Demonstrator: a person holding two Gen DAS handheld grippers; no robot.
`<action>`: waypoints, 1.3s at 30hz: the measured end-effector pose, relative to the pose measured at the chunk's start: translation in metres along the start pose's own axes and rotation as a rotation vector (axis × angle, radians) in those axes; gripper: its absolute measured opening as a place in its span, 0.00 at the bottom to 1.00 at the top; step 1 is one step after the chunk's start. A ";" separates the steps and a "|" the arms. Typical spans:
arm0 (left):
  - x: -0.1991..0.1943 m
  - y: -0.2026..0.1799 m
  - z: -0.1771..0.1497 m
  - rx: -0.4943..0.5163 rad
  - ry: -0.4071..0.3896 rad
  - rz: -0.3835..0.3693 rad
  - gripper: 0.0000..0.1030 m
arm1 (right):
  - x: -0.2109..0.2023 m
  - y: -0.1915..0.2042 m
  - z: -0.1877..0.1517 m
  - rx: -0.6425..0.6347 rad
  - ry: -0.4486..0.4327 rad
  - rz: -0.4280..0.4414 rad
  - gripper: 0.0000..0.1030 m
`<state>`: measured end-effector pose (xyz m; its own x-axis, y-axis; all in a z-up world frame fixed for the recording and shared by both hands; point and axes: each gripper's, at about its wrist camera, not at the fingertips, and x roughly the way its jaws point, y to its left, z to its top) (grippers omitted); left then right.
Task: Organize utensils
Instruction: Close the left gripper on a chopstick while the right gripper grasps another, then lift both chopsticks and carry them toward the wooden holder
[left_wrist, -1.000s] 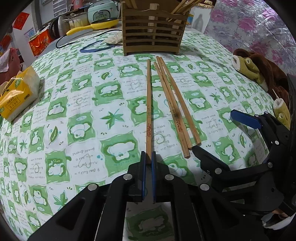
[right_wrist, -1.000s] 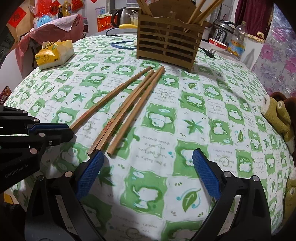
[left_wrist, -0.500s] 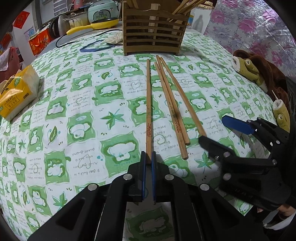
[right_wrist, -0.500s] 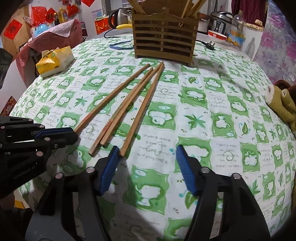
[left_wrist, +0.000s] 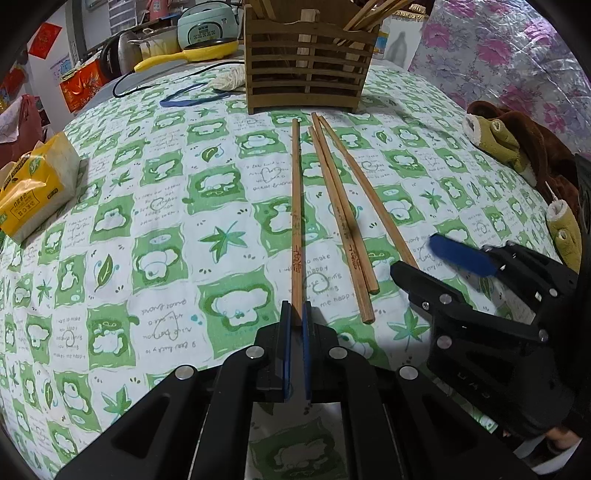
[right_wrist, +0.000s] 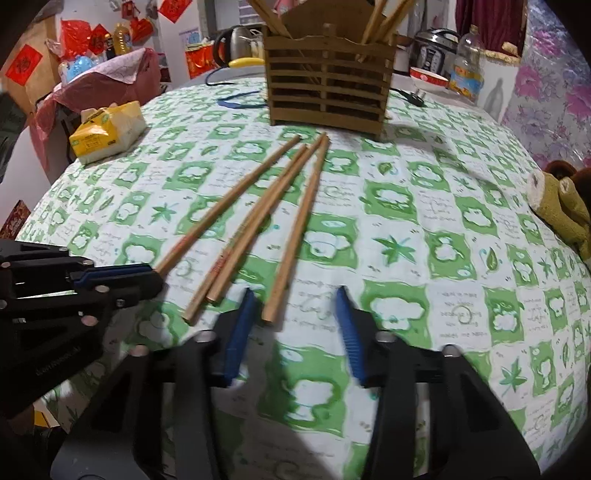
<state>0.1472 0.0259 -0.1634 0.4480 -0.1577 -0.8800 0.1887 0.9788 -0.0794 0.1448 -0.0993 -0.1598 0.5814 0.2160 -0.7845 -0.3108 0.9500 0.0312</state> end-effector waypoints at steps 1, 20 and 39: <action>0.000 0.000 0.001 -0.002 -0.001 0.000 0.06 | 0.000 0.001 0.001 0.003 0.001 0.014 0.23; -0.050 0.010 0.021 0.043 -0.118 0.051 0.06 | -0.055 -0.060 0.030 0.132 -0.115 0.061 0.06; -0.101 0.013 0.037 0.087 -0.229 0.081 0.06 | -0.102 -0.069 0.052 0.129 -0.235 0.091 0.06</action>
<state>0.1364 0.0495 -0.0587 0.6492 -0.1147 -0.7520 0.2141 0.9761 0.0360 0.1463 -0.1746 -0.0500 0.7186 0.3335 -0.6102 -0.2800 0.9420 0.1851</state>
